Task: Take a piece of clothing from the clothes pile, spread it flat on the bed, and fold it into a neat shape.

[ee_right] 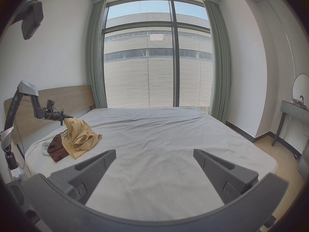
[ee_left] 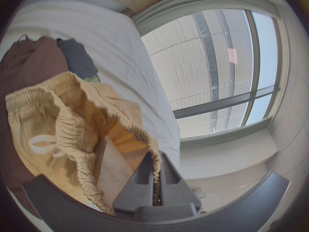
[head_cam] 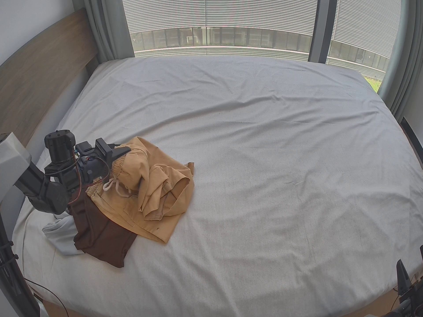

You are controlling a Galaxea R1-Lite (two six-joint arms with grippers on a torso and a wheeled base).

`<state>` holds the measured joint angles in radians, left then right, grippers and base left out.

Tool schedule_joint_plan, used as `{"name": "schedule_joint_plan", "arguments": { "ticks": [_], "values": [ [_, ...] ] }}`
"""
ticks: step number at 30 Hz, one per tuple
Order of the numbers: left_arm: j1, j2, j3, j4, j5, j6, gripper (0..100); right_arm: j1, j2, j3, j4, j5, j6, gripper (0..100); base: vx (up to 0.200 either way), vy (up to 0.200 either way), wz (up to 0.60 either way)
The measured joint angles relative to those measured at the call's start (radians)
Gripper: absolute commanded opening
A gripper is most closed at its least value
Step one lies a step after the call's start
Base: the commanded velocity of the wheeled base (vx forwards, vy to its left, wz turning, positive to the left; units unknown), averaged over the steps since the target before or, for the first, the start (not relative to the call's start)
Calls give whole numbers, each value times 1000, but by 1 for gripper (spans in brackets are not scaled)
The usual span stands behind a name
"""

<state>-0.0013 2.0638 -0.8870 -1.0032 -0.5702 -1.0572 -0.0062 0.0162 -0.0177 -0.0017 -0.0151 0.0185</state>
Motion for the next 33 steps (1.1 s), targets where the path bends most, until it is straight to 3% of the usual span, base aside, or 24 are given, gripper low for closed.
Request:
{"name": "schedule_joint_plan", "arguments": {
  "ticks": [6, 19, 33],
  "values": [
    [15, -56, 20, -13, -78, -152, 0, 0, 0, 0, 0, 1, 0, 100, 0, 0, 0],
    [-15, -128, 51, -45, -90, -410, 0, 0, 0, 0, 0, 1, 0, 100, 0, 0, 0],
    [-153, -175, 87, -135, -83, -489, 0, 0, 0, 0, 1, 1, 0, 100, 0, 0, 0]
  ]
}}
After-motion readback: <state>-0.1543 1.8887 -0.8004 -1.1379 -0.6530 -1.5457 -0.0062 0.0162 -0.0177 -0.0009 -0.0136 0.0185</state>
